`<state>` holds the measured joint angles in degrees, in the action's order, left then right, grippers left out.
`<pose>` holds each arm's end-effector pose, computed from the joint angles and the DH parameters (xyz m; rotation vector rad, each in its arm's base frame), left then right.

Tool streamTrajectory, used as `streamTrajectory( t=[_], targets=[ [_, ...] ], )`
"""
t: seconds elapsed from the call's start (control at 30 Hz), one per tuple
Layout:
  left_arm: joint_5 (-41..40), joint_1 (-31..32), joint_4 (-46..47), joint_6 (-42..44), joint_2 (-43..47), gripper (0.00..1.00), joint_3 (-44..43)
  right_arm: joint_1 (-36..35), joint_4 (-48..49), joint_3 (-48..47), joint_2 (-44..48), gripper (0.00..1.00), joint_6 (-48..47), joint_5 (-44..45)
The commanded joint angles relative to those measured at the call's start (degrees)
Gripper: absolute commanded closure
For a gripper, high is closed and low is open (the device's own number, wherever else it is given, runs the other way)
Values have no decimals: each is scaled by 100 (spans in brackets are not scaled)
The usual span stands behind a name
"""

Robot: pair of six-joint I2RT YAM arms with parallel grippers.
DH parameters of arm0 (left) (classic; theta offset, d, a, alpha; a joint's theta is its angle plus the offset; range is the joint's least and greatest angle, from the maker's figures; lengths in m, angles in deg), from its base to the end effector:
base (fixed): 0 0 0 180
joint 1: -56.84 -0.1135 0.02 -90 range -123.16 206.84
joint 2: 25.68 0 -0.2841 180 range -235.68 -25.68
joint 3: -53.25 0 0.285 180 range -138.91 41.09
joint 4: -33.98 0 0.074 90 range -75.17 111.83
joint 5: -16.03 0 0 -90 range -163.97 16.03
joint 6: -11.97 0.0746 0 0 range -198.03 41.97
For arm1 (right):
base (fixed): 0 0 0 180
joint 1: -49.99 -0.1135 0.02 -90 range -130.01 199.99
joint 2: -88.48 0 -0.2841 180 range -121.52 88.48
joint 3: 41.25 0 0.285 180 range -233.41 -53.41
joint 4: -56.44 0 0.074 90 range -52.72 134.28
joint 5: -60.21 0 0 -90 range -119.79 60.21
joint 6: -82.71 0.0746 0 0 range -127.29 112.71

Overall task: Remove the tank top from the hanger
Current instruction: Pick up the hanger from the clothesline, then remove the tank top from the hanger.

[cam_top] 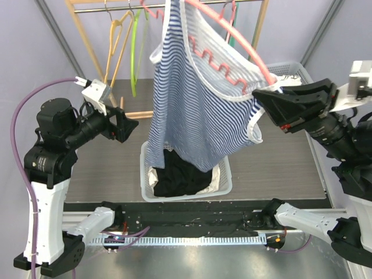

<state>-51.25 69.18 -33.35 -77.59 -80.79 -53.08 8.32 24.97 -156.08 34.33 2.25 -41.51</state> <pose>0.1630 -0.0652 0.5291 0.4809 1.7970 -0.5109 0.0807 0.0921 0.6640 -0.4890 1.0032 0.9117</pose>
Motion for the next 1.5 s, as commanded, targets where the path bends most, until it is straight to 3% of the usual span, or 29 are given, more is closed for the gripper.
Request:
streamTrajectory(
  t=[0.0, 0.07, 0.17, 0.37, 0.6, 0.87, 1.07, 1.2, 1.33, 1.47],
  targets=[
    [206, -30, 25, -18, 123, 14, -136, -25, -11, 537, 159, 99, 197, 83],
    [276, -30, -19, 8, 141, 4, -172, -25, -90, 836, 238, 99, 241, -5],
    [549, -30, -186, 139, 185, 0, -242, -25, -257, 1135, 308, 99, 285, -215],
    [1058, -21, -257, 709, 894, 0, -76, -34, -1074, 1258, 405, 99, 92, -857],
    [1954, -21, 708, 843, 1556, 0, 452, -34, -1698, 1522, 555, 99, -101, -1692],
    [2781, -21, 1052, 808, 1337, 0, 768, -34, -2024, 1408, 449, 99, -312, -2860],
    [3220, -21, 1106, 773, 1082, 0, 663, -25, -2147, 1408, 449, 99, -514, -3125],
    [3790, -30, 668, 1105, 968, 1, 558, -34, -2191, 1347, 440, 99, -646, -3169],
    [4257, -21, -623, 2028, 704, 8, 198, -34, -2200, 1215, 344, 99, -673, -3309],
    [4311, -21, -626, 2117, 721, 11, 259, -25, -2200, 1118, 239, 99, -699, -3389]
  ],
)
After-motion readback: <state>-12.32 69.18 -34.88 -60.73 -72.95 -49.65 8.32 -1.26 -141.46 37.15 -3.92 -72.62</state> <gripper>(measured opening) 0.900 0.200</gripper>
